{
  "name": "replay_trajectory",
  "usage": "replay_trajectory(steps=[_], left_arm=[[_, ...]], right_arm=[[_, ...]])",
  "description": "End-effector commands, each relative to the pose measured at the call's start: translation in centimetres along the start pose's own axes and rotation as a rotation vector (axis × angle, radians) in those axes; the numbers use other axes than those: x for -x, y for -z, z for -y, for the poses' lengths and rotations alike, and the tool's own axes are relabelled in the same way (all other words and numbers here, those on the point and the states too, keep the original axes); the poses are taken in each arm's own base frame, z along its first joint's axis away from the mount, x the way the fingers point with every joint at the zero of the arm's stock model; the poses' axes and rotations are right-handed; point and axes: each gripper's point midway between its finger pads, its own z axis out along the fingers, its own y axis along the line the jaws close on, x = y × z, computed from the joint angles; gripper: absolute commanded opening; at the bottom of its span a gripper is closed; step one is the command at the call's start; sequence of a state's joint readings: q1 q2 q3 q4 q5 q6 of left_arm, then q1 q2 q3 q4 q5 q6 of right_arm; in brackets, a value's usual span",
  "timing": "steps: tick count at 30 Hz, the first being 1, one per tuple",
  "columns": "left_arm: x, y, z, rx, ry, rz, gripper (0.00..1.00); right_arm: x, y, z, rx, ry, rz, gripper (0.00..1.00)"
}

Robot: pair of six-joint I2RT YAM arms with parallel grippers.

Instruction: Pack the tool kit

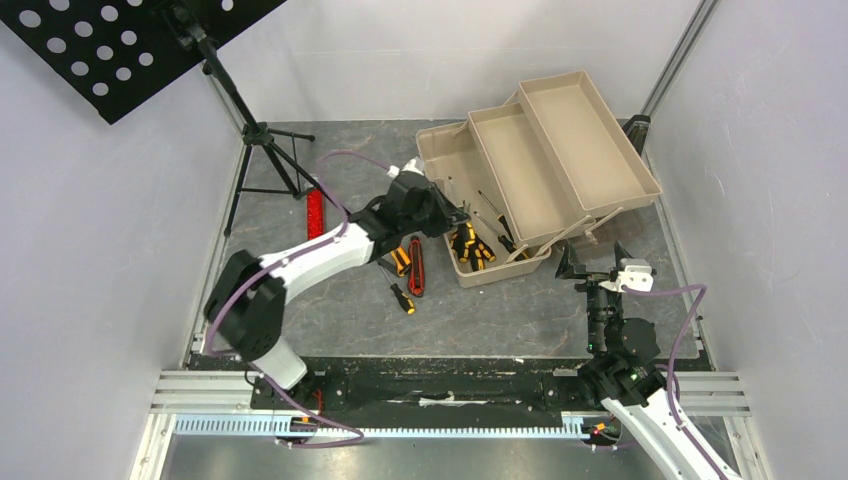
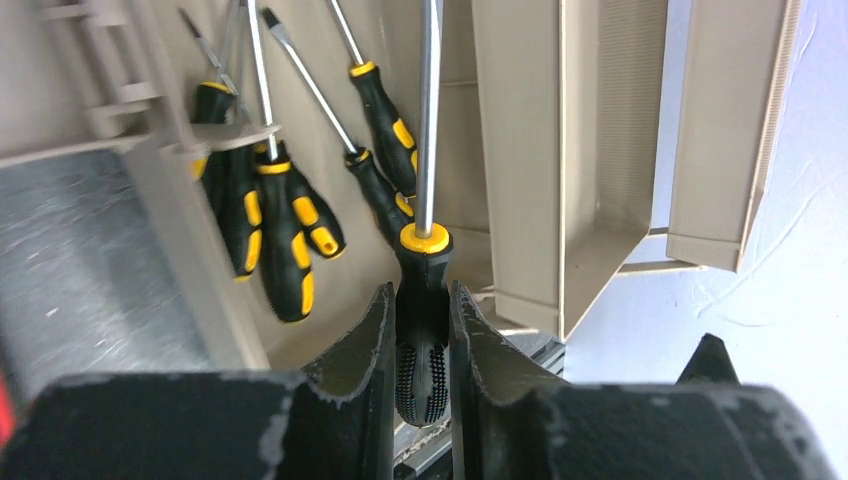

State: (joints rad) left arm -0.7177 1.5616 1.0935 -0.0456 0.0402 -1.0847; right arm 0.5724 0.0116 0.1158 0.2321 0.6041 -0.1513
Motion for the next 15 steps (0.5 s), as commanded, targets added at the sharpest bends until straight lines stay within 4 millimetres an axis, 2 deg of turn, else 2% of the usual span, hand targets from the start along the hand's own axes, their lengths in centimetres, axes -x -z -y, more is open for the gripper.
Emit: replay_trajectory(steps=[1, 5, 8, 11, 13, 15], left_arm=[[0.4, -2.3, 4.9, -0.125, 0.029, -0.006, 0.05], [-0.5, -4.5, 4.2, -0.106, 0.071, -0.032, 0.19], [-0.8, -5.1, 4.0, -0.106, 0.082, -0.040, 0.41], [-0.7, -5.0, 4.1, -0.107, 0.076, -0.030, 0.66], [-0.4, -4.5, 4.1, -0.105, 0.062, -0.016, 0.74], [-0.1, -4.0, 4.0, -0.090, 0.042, -0.002, 0.77]], right_arm=[[1.7, 0.2, 0.6, -0.023, -0.038, 0.067, 0.98], [1.7, 0.2, 0.6, -0.026, -0.034, 0.064, 0.98], [1.6, 0.1, 0.6, -0.026, -0.033, 0.062, 0.98], [1.6, 0.1, 0.6, -0.024, -0.035, 0.063, 0.98], [1.6, 0.1, 0.6, -0.024, -0.035, 0.063, 0.98], [1.6, 0.1, 0.6, -0.023, -0.034, 0.063, 0.98]])
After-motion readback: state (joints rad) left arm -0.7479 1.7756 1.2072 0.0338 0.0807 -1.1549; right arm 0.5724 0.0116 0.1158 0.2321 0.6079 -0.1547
